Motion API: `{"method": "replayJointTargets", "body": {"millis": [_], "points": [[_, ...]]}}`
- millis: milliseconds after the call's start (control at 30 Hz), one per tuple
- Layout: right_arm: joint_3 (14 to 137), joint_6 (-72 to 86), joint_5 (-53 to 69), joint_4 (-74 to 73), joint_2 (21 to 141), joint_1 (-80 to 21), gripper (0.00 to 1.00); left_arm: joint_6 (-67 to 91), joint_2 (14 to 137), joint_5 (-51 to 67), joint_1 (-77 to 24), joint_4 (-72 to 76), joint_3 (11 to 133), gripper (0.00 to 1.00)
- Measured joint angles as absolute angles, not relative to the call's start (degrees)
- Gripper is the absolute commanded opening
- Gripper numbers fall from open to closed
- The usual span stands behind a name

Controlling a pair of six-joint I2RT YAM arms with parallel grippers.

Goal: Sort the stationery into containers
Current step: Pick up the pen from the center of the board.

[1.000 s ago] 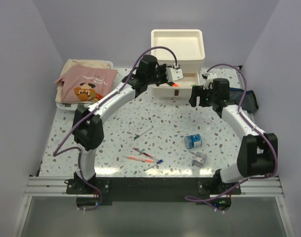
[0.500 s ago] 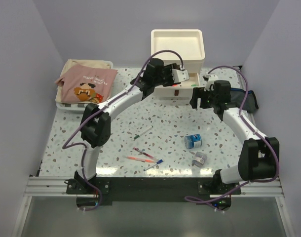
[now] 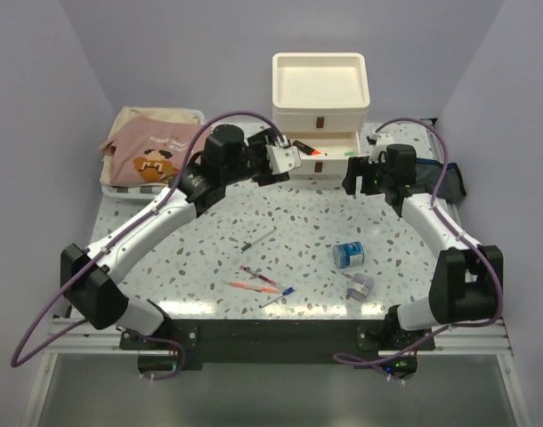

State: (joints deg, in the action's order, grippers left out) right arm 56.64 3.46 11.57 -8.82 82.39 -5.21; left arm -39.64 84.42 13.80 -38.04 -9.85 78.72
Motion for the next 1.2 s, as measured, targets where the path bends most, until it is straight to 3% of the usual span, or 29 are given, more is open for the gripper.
{"method": "replayJointTargets", "body": {"millis": [367, 867, 1200], "points": [[56.6, 3.6, 11.7, -8.8, 84.2, -5.2, 0.86, -32.5, 97.6, 17.5, -37.6, -27.2, 65.7, 0.53], [56.6, 3.7, 11.7, -8.8, 84.2, -5.2, 0.86, -27.7, 105.3, 16.8, -37.5, -24.2, 66.8, 0.46], [56.6, 3.7, 11.7, -8.8, 84.2, -5.2, 0.86, -27.6, 107.4, 16.1, -37.5, -23.7, 67.4, 0.26]]}}
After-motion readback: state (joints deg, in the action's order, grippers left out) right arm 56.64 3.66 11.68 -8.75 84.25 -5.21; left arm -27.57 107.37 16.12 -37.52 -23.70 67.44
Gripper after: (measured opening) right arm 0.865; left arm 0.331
